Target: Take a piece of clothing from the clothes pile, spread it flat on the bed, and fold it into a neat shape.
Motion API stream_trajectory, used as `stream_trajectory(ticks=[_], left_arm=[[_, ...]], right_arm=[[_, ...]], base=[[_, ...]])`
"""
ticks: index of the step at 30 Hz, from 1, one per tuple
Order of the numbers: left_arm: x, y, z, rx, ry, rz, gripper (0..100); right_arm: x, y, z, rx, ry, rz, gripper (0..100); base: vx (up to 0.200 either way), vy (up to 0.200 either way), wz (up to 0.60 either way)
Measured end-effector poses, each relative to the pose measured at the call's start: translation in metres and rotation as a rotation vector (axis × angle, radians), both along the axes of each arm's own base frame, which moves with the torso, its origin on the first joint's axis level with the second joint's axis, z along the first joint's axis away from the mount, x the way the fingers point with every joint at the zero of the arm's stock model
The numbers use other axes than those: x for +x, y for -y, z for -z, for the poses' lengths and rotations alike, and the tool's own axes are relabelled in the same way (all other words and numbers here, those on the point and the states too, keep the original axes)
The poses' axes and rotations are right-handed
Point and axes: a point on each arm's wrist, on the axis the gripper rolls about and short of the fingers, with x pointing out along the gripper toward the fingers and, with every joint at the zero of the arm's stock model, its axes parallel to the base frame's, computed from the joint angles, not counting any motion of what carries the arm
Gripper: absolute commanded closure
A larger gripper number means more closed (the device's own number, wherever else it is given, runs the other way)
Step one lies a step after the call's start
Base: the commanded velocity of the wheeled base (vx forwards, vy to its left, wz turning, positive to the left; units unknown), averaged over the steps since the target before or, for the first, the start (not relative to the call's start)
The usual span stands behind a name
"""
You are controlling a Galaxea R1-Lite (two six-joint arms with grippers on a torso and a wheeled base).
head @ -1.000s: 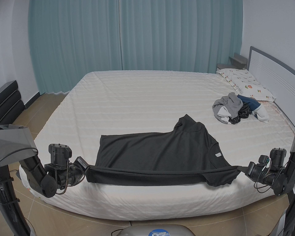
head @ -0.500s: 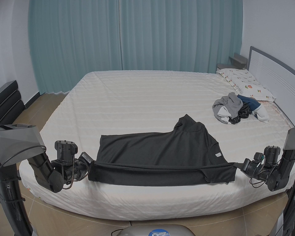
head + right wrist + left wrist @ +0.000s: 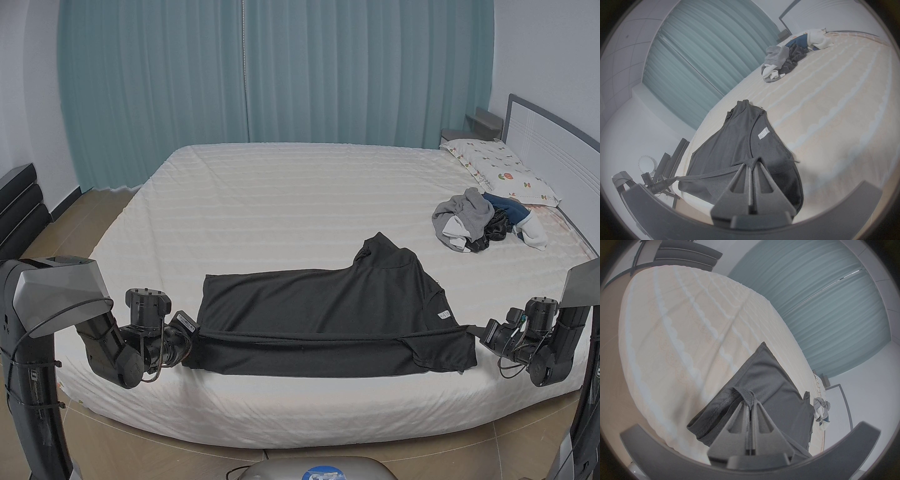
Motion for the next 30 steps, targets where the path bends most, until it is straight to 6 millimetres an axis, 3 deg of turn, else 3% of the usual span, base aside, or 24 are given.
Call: stream_trajectory(ticks=[26, 27, 30], left_arm=[[0.006, 0.003, 0.01, -0.002, -0.012, -0.005, 100], [0.006, 0.003, 0.01, -0.001, -0.012, -0.005, 0], [0.006, 0.003, 0.01, -0.001, -0.012, -0.005, 0]], right_arm=[[0.018, -0.016, 0.019, 0.005, 0.044, 0.033, 100], [0.018, -0.016, 0.02, 0.004, 0.042, 0.032, 100], [0.018, -0.017, 0.021, 0.005, 0.038, 0.029, 100]], base=[[0.0, 0.0, 0.0], [0.0, 0.0, 0.0], [0.0, 0.0, 0.0]])
